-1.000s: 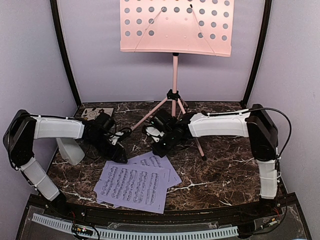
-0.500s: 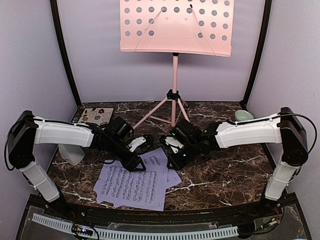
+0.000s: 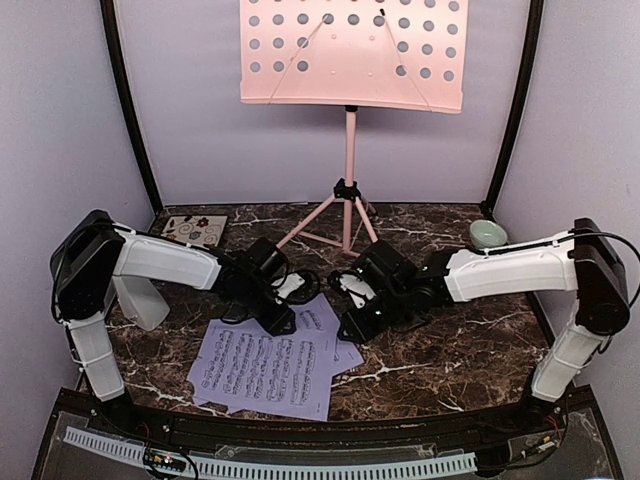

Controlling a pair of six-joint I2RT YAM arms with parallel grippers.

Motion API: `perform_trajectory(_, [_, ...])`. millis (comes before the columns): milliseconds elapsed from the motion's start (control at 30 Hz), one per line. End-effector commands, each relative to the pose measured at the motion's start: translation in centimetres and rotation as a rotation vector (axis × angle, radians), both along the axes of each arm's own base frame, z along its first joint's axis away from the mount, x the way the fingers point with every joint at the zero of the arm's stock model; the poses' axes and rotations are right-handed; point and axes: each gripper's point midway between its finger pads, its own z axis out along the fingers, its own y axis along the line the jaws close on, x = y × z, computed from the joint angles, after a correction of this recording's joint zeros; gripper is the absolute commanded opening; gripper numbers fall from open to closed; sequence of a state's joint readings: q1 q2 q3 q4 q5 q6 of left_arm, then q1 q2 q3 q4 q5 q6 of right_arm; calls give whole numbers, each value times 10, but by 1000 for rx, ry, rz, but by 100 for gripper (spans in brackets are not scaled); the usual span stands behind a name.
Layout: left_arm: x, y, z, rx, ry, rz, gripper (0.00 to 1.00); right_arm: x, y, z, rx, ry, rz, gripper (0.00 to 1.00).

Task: Set up the instrument practice props

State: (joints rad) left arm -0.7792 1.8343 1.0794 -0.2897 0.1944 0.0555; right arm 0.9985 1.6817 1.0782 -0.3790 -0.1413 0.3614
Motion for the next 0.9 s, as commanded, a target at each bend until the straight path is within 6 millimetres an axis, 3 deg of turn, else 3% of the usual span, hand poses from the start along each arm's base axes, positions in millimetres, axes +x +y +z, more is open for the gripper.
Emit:
perform_trajectory(0, [39, 11, -2, 108, -98, 186, 43, -2, 4, 16, 88, -3, -14, 25])
perform_trajectory(167, [65, 13, -7, 143, -93, 356, 42, -5, 6, 22, 104, -7, -2, 25])
perform_trajectory(300, [79, 17, -2, 129, -79, 442, 42, -16, 22, 25, 115, -20, 48, 26])
perform_trajectory(567, [75, 15, 29, 68, -45, 402, 43, -47, 73, 4, 112, 56, 183, 27])
perform_trajectory(733, [70, 47, 39, 14, 44, 442, 50, -55, 81, -8, 103, 95, 206, 27])
perform_trajectory(867, [72, 73, 35, -8, 108, 449, 62, -57, 67, -37, 12, 133, 224, 27])
